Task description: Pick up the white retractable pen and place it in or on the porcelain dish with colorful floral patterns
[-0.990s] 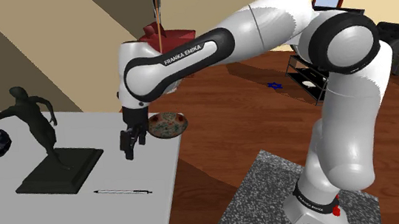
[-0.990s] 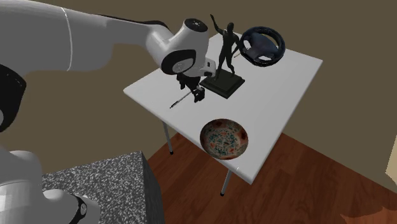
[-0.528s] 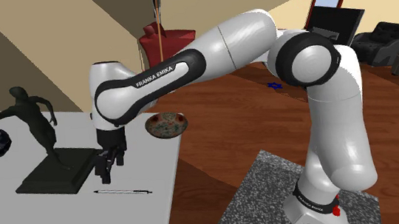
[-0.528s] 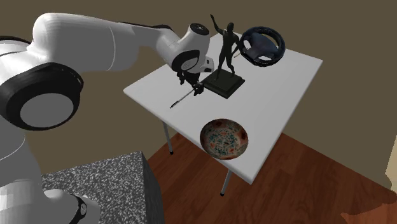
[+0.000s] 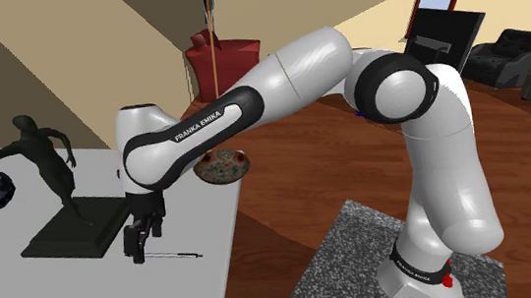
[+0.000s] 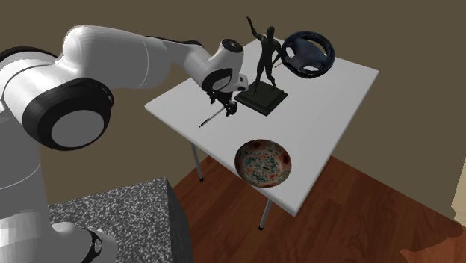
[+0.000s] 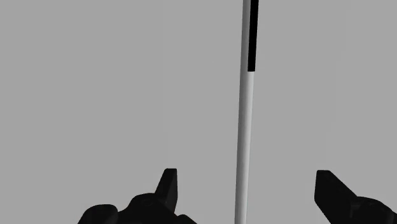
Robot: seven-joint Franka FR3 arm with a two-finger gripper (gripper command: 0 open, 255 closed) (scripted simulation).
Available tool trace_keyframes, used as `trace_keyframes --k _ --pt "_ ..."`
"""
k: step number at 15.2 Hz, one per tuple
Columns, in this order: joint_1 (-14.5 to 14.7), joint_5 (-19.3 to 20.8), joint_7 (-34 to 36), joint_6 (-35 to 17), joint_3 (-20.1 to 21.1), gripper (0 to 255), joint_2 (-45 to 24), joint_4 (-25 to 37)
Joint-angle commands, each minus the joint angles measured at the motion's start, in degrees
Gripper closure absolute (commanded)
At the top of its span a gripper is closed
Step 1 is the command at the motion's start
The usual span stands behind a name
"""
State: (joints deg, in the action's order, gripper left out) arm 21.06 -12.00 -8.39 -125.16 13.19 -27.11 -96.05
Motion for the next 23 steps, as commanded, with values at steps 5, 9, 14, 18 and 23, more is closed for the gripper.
trace_keyframes --k 5,9,14,18,23 --pt "0.16 0.03 0.08 -0.47 0.03 0 -0.28 -0.13" --pt "0.15 0.03 0.08 -0.46 0.03 255 -0.28 -0.13" --pt "0.18 0.04 0.10 -0.47 0.03 255 -0.32 -0.10" --pt "0.16 0.03 0.08 -0.47 0.03 255 -0.28 -0.13" --pt "0.04 0.08 0.75 2.56 0.08 255 1.40 1.29"
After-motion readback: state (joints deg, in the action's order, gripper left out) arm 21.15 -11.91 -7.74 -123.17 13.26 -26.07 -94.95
